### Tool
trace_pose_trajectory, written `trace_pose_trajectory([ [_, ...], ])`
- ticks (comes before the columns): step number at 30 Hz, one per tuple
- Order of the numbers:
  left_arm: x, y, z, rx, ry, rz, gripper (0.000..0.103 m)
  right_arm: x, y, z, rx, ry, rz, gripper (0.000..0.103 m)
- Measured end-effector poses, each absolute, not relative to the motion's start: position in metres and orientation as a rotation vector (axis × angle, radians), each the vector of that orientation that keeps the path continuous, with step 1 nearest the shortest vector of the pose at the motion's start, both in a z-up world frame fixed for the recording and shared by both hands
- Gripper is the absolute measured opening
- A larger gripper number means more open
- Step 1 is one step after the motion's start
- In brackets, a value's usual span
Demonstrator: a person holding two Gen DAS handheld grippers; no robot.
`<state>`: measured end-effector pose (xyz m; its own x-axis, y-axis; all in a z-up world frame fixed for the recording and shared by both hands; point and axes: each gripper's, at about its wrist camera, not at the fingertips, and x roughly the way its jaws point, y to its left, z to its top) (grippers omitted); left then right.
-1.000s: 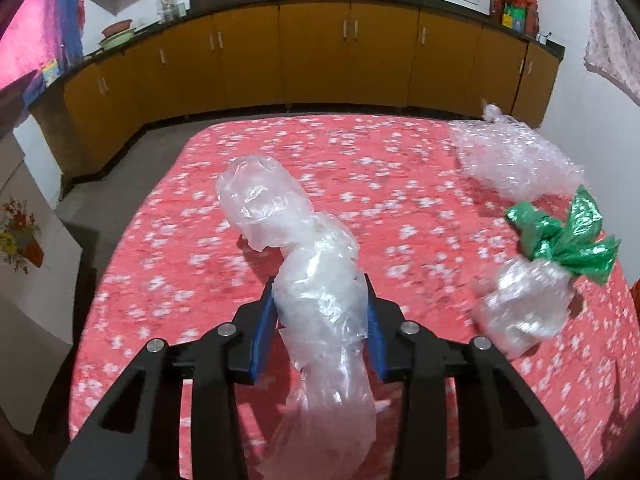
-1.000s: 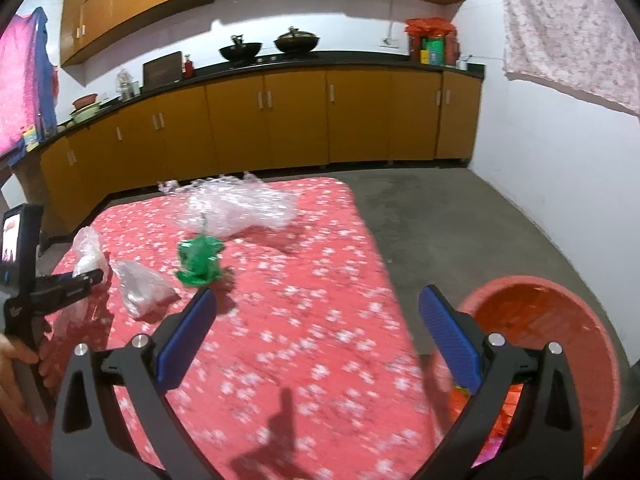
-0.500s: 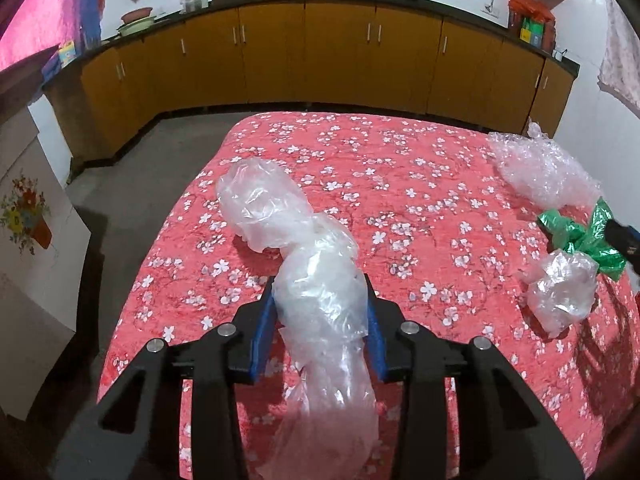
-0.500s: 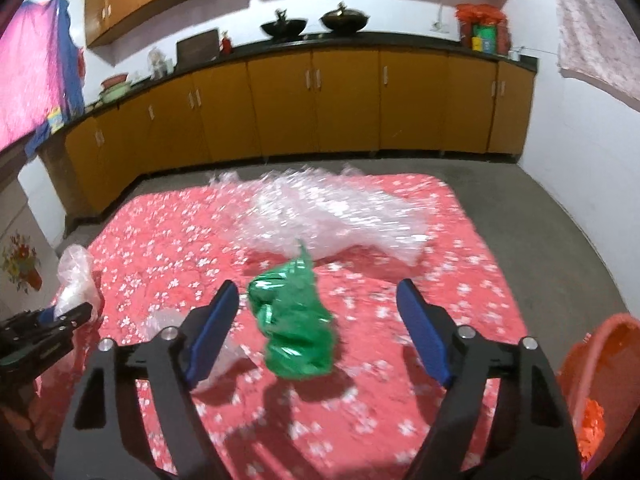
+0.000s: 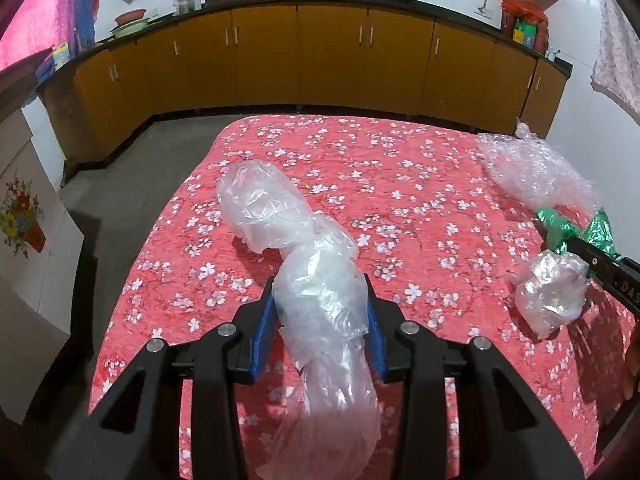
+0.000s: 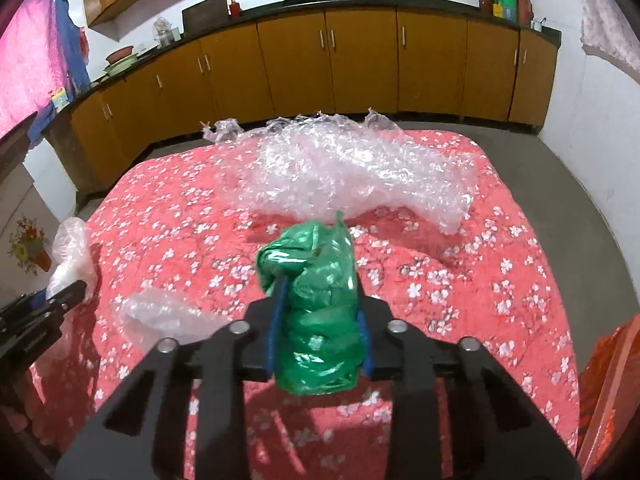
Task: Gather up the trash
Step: 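Carry the clear plastic and green bag over the basket with both grippers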
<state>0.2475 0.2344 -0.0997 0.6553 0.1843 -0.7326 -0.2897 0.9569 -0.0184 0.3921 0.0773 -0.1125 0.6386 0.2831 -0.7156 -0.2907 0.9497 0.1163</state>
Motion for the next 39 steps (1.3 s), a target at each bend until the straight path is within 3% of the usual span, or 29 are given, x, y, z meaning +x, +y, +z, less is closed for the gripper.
trace_pose_trajectory([
  [17, 0.222, 0.186, -0.062, -0.104, 0.73, 0.173, 0.04, 0.331, 0.026, -0.081, 0.032, 0.749, 0.289, 0.022],
  [39, 0.165, 0.043, -0.006, -0.024, 0.638, -0.191, 0.04, 0.19, -0.122, -0.011, 0.173, 0.552, 0.06, 0.022],
])
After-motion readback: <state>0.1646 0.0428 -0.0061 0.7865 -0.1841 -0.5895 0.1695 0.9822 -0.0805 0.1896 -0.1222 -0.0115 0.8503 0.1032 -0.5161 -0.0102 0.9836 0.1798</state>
